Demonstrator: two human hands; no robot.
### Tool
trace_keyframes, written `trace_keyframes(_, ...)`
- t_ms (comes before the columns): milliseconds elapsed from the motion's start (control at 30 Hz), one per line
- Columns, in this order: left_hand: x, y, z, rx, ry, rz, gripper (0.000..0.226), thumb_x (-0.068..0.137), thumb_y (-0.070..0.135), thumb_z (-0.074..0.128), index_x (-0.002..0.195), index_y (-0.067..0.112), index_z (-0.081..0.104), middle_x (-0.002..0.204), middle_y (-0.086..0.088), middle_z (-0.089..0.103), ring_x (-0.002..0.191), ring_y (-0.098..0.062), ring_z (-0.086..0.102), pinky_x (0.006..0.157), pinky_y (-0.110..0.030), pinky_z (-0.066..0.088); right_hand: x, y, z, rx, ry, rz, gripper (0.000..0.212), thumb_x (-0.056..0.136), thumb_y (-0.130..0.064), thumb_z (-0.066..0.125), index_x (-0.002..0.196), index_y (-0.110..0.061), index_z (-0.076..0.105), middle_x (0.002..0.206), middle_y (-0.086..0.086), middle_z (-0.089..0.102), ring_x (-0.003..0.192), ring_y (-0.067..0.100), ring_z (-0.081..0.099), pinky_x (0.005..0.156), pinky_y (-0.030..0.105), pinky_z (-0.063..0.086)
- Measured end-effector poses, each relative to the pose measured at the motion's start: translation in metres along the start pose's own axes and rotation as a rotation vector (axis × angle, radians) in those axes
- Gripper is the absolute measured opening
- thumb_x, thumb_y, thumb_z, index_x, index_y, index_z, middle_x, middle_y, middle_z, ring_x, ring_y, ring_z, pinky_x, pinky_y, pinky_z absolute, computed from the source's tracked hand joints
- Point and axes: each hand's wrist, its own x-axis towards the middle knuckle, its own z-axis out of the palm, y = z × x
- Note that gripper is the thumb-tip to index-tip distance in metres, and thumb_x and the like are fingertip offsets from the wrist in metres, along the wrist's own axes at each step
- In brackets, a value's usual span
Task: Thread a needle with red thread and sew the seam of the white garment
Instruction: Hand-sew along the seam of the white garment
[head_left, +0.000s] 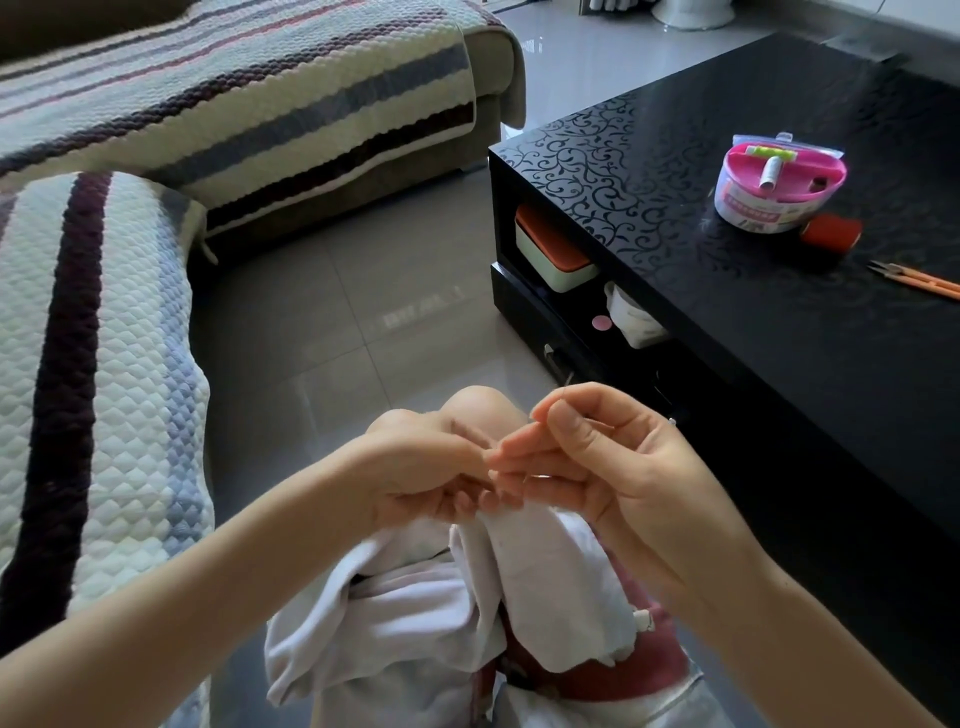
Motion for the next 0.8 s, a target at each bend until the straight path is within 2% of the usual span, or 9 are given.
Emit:
trace_keyframes(67,-0.003,-0.004,-0.006,0.2,0.068,0.086,0.012,0.066,0.022,0.078,0.058,0.016,0.072,0.065,-0.006,0.068,0.058,-0.013,0.054,0.054,-0.02,0.043,0.0,-0.001,-0.011,-0.098,0.087,-0.021,0.018,0.075,-0.018,0.06,0.082,-0.002,0.061,0.072,0.019,0.07,0.071,0.029,0.072,0.063,0.033,0.059)
trace_keyframes(133,-0.004,-0.011,-0.01,0.313,0.138,0.179,0.011,0.064,0.029,0.082,0.062,0.021,0.075,0.067,-0.005,0.071,0.063,-0.013,0.058,0.061,-0.024,0.045,0.0,0.004,-0.022,-0.268,0.154,-0.061,0.018,0.078,-0.018,0.061,0.082,-0.001,0.061,0.072,0.017,0.071,0.07,0.029,0.072,0.066,0.032,0.06)
trace_keyframes(233,-0.003,-0.028,-0.006,0.73,0.355,0.466,0.03,0.06,0.049,0.057,0.061,0.024,0.073,0.057,0.003,0.066,0.057,-0.011,0.059,0.057,-0.023,0.046,0.0,0.024,-0.029,-0.56,0.206,-0.154,0.006,0.087,-0.008,0.063,0.082,-0.005,0.066,0.07,0.012,0.071,0.067,0.023,0.07,0.067,0.032,0.058)
trace_keyframes(333,-0.001,-0.043,0.0,0.933,0.586,0.669,0.036,0.069,0.042,0.043,0.055,0.02,0.069,0.048,0.001,0.058,0.046,-0.017,0.051,0.043,-0.031,0.045,0.004,0.054,-0.034,-0.934,0.243,-0.345,0.009,0.091,-0.015,0.063,0.087,-0.015,0.071,0.072,-0.002,0.071,0.066,0.008,0.068,0.065,0.026,0.055)
trace_keyframes(433,0.0,-0.053,0.01,0.8,0.662,0.724,0.032,0.076,0.032,0.048,0.057,0.018,0.068,0.05,0.006,0.059,0.058,-0.014,0.053,0.048,-0.018,0.041,0.008,0.072,-0.032,-1.226,0.209,-0.525,0.026,0.09,-0.028,0.051,0.096,-0.014,0.072,0.083,-0.008,0.071,0.077,0.004,0.065,0.068,0.017,0.051)
trace_keyframes(533,-0.002,-0.055,0.013,0.478,0.632,0.673,0.014,0.079,0.013,0.068,0.067,0.017,0.074,0.061,0.011,0.067,0.067,-0.003,0.062,0.059,-0.009,0.043,0.011,0.077,-0.028,-1.321,0.215,-0.533,0.028,0.091,-0.029,0.046,0.1,-0.018,0.07,0.079,-0.008,0.065,0.072,0.01,0.062,0.062,0.03,0.051)
trace_keyframes(600,-0.003,-0.054,0.015,0.26,0.565,0.578,0.014,0.082,0.003,0.072,0.074,0.014,0.075,0.067,0.011,0.071,0.067,0.0,0.066,0.065,-0.01,0.047,0.009,0.077,-0.028,-1.346,0.233,-0.544,0.028,0.092,-0.03,0.044,0.101,-0.02,0.069,0.078,-0.009,0.062,0.07,0.01,0.06,0.06,0.03,0.05)
trace_keyframes(700,-0.005,-0.059,0.018,0.043,0.52,0.504,0.011,0.085,0.008,0.069,0.078,0.014,0.075,0.074,0.006,0.074,0.075,-0.007,0.069,0.073,-0.02,0.052,0.011,0.078,-0.027,-1.302,0.236,-0.54,0.029,0.093,-0.03,0.044,0.104,-0.019,0.069,0.077,-0.009,0.06,0.067,0.007,0.058,0.058,0.024,0.048)
trace_keyframes(800,-0.005,-0.069,0.027,0.012,0.6,0.492,0.012,0.087,0.012,0.068,0.079,0.018,0.073,0.076,0.009,0.074,0.078,-0.005,0.069,0.074,-0.023,0.053,0.013,0.076,-0.027,-1.252,0.261,-0.564,0.029,0.091,-0.029,0.049,0.102,-0.015,0.071,0.076,-0.01,0.058,0.065,0.004,0.056,0.058,0.014,0.045)
